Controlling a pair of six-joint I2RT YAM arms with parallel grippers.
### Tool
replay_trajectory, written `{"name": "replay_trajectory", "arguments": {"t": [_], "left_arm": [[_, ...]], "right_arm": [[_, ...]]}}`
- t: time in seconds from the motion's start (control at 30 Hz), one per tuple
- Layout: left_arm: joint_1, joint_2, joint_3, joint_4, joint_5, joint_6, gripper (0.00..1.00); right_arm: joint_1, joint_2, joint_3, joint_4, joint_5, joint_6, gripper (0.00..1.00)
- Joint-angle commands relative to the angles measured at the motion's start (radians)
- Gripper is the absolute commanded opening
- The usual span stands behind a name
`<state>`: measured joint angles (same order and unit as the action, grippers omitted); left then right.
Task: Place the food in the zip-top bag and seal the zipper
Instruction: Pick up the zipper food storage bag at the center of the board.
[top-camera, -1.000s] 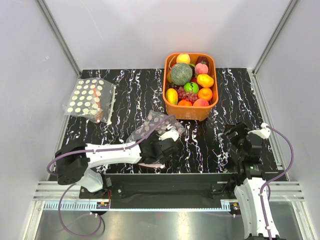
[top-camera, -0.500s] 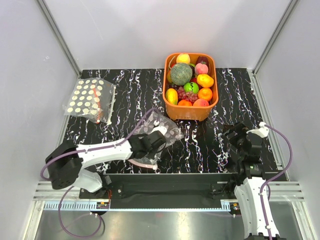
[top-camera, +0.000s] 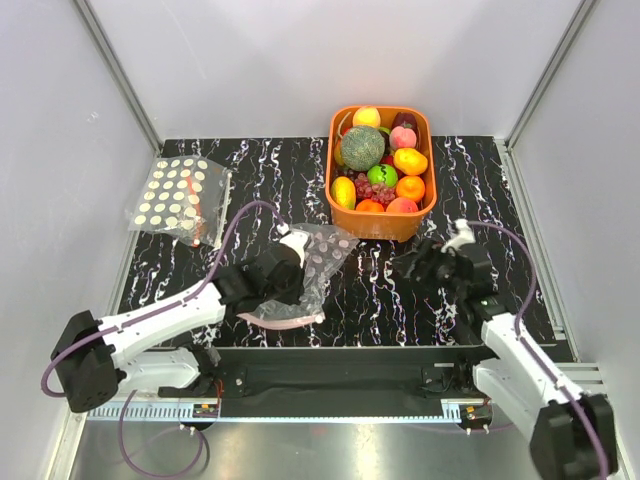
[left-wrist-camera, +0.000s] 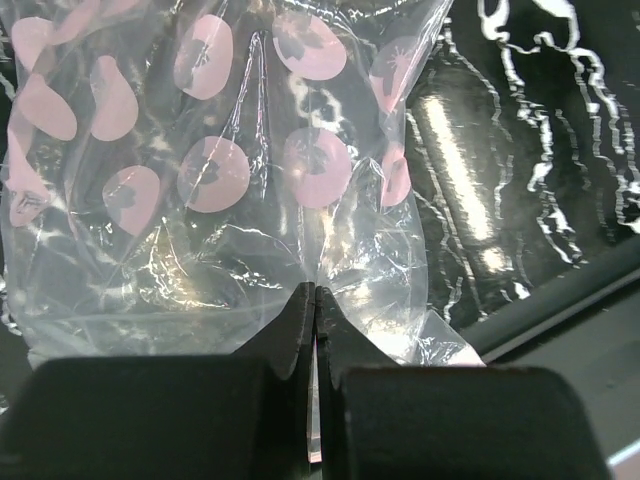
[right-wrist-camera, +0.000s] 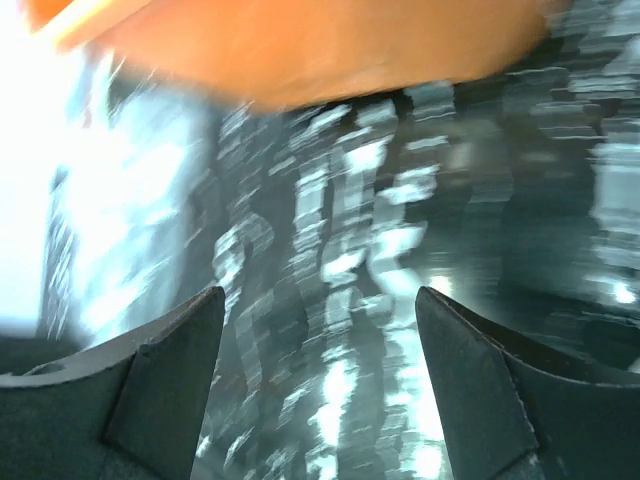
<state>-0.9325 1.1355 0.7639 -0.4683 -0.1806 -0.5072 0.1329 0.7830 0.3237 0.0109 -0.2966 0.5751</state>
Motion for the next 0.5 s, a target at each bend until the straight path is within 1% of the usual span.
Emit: {"name": "replay_trajectory", "arguments": {"t": [0.0, 0.03, 0.07, 0.2, 0.3, 0.37, 0.47], "left_arm": [[0.041, 0.009, 0.040, 0.077, 0.108, -0.042, 0.00], [0.044, 0.027, 0.044, 0.095, 0.159, -0.059, 0.00], [0.047, 0.056, 0.052, 0.130, 0.179, -0.076, 0.00], [0.047, 0.128, 0.098, 0.207, 0.230, -0.082, 0.00], [0.052, 0.193, 0.155, 0.215, 0.224, -0.056, 0.00], [0.055, 0.213, 0.199, 0.197, 0.224, -0.030, 0.00], [0.055, 0.192, 0.175, 0.227, 0.225, -0.033, 0.00]], "right_arm": [[0.181, 0.066, 0.123, 0.081, 0.028, 0.006, 0.85], [0.201, 0.094, 0.141, 0.078, 0.037, 0.026, 0.84], [0.230, 0.155, 0.176, 0.078, 0.031, 0.037, 0.85], [0.266, 0.263, 0.242, 0.077, 0.010, 0.049, 0.84], [0.267, 0.306, 0.268, 0.046, 0.019, 0.019, 0.87], [0.267, 0.315, 0.253, 0.050, -0.002, 0.006, 0.87], [0.273, 0.296, 0.209, 0.066, -0.025, 0.008, 0.86]]}}
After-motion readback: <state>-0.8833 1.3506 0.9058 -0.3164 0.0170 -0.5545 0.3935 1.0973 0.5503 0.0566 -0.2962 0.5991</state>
